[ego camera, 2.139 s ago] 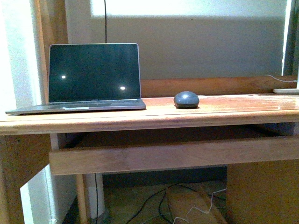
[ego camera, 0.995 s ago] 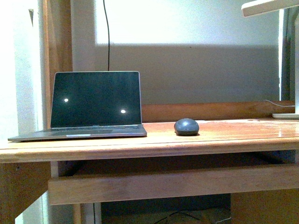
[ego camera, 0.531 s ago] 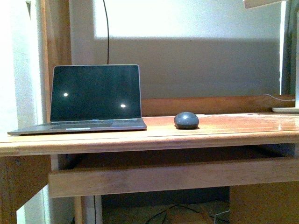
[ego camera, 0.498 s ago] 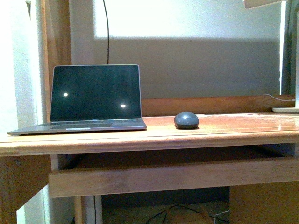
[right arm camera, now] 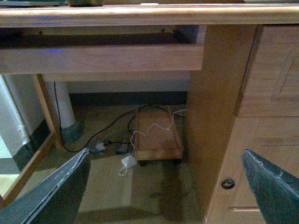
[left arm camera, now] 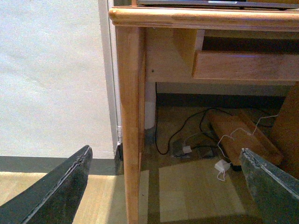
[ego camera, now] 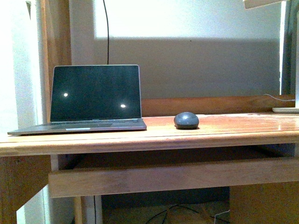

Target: Place mouse

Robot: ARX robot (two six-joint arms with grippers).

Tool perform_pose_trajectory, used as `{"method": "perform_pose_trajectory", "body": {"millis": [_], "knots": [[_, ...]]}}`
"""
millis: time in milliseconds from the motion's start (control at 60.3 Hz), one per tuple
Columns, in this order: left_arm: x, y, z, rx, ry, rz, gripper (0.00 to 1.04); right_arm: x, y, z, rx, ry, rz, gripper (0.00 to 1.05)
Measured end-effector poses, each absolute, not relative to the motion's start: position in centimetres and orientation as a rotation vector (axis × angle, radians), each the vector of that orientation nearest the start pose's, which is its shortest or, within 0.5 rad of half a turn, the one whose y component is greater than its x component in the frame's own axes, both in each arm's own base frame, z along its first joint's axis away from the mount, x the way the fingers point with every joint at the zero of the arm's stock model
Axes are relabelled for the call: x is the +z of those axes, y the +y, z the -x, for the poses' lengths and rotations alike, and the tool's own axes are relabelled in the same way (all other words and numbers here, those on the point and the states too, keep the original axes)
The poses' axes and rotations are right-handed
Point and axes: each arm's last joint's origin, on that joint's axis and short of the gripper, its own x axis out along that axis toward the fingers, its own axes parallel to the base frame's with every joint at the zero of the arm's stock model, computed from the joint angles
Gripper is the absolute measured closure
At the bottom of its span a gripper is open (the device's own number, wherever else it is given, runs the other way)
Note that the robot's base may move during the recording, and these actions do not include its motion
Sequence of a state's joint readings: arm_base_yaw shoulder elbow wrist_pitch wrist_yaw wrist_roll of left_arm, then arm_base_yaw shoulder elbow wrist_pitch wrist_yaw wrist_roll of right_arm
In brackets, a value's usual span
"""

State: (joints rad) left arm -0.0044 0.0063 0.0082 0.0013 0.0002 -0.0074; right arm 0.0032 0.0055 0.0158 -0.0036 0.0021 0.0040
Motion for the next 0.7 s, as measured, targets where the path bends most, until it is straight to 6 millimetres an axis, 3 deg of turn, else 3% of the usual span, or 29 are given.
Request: {"method": "perform_pose_trajectory", "body": {"millis": [697], "knots": [[16.59, -0.04, -9.76, -0.005, -0.003, 0.007, 0.08, 16.81, 0.03, -9.71, 0.001, -0.007, -0.004, 0.07]]}}
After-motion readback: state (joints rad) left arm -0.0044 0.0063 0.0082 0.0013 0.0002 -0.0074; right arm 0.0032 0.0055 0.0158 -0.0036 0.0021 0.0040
